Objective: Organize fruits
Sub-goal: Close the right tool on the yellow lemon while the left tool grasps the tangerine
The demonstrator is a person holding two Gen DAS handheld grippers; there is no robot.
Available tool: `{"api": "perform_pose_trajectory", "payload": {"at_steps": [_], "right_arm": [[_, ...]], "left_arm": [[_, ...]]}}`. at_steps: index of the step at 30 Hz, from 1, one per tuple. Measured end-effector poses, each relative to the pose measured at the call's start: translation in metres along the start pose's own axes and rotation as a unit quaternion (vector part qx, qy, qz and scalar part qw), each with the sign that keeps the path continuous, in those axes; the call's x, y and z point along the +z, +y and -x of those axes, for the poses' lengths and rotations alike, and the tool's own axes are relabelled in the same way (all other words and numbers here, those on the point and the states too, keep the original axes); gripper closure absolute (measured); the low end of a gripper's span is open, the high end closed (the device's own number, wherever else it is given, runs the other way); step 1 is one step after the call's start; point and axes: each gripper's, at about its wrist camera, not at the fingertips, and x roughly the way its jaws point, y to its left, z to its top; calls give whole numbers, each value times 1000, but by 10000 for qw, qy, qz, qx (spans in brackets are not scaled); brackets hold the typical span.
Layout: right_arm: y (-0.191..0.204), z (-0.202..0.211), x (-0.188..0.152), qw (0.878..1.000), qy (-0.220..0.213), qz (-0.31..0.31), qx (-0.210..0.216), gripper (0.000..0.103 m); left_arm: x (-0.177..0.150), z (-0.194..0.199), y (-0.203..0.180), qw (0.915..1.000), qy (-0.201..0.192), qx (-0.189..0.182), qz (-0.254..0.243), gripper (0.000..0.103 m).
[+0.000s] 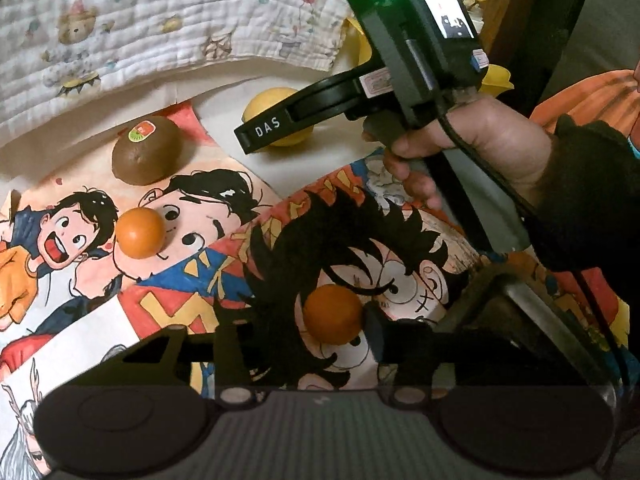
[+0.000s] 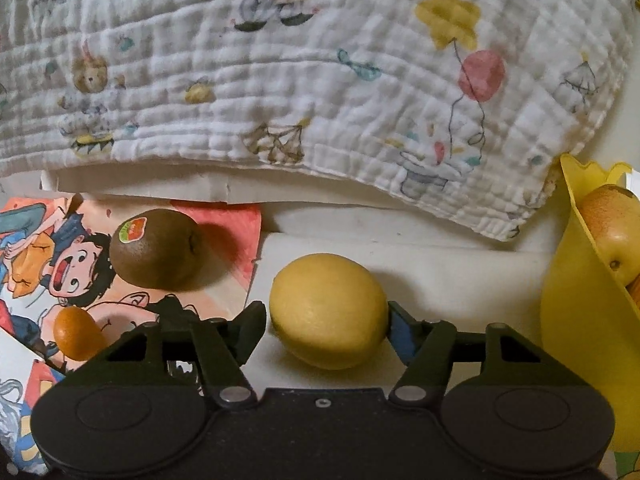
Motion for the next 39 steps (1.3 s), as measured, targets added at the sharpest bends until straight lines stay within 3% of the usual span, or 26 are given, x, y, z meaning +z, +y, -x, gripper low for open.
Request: {"api": "perform_pose_trajectory", "payload": {"at_steps": [3,10,22,31,39], "right_arm": [[-1,-5,-1,10000,4,-41,-13,41],[-3,0,-5,10000,-20,-2,26,42],[-2,28,-25,9978,92,-227,616,43],[-13,56,-45,9937,-267,-554,932,43],[-14,110,-57,9895,-747,-501,1134,43]], "left_arm": [[0,-1,0,10000,7,-19,18,67],[0,1,12,9994,-59,-11,329,68],[-1,8,24,9962,-190,-89,842,69],[-7,25,17,9948,-397,-55,932,69],[-10,47,-3,9950,-577,5,813,69]]}}
